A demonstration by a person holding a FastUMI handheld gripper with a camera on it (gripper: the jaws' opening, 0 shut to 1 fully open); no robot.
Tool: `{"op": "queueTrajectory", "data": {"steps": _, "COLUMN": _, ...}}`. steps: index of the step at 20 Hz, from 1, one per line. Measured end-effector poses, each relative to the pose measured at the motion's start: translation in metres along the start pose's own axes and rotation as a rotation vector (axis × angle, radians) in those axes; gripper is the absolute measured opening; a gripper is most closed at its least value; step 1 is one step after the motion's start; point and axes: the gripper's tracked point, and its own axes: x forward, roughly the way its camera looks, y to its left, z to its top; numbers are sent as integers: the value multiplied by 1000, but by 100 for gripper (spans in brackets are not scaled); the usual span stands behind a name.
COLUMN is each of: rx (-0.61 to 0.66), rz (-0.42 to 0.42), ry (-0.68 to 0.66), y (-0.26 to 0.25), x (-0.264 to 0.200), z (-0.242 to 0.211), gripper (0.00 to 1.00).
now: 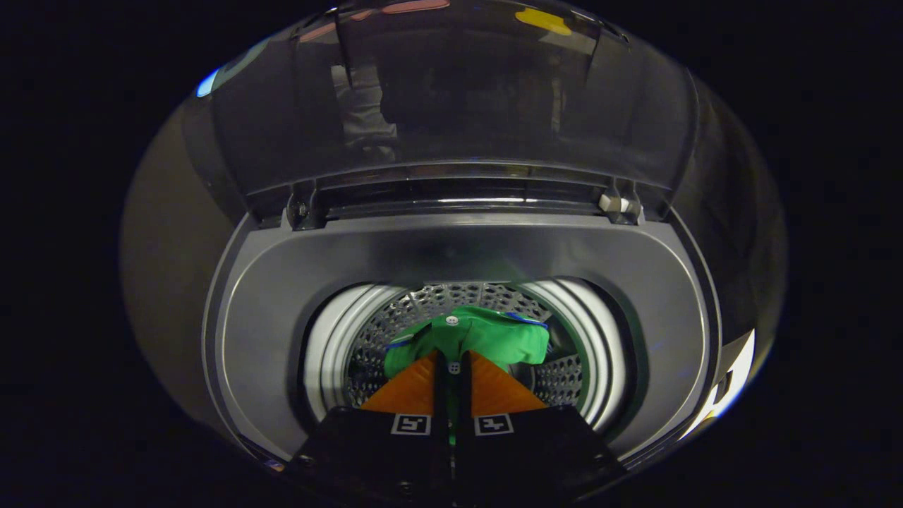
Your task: Put the clothes into the washing machine and then close the washing machine lid.
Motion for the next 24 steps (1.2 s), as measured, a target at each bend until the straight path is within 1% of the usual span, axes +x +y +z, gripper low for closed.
{"op": "queueTrajectory", "data": {"steps": 1, "rx": -11, "rz": -11, "ry": 11, "y": -3, "x": 0, "z": -2, "gripper": 8}}
{"op": "queueTrajectory", "data": {"steps": 2, "rx": -20, "rz": -4, "ry": 17, "y": -1, "x": 0, "z": -5, "gripper": 11}}
{"op": "queueTrajectory", "data": {"steps": 5, "rx": 10, "rz": 36, "ry": 21, "y": 6, "x": 0, "z": -3, "gripper": 97}}
{"op": "queueTrajectory", "data": {"steps": 7, "rx": 6, "rz": -17, "ry": -1, "y": -7, "x": -4, "z": 1, "gripper": 100}}
{"op": "queueTrajectory", "data": {"steps": 11, "rx": 29, "rz": -25, "ry": -60, "y": -9, "x": -29, "z": 18, "gripper": 99}}
{"op": "queueTrajectory", "data": {"steps": 13, "rx": 51, "rz": -25, "ry": -108, "y": -7, "x": -45, "z": 34, "gripper": 99}}
{"op": "queueTrajectory", "data": {"steps": 17, "rx": 61, "rz": -28, "ry": -213, "y": -6, "x": -95, "z": 79, "gripper": 99}}
{"op": "queueTrajectory", "data": {"steps": 24, "rx": 26, "rz": -47, "ry": -393, "y": -3, "x": -190, "z": 174, "gripper": 99}}
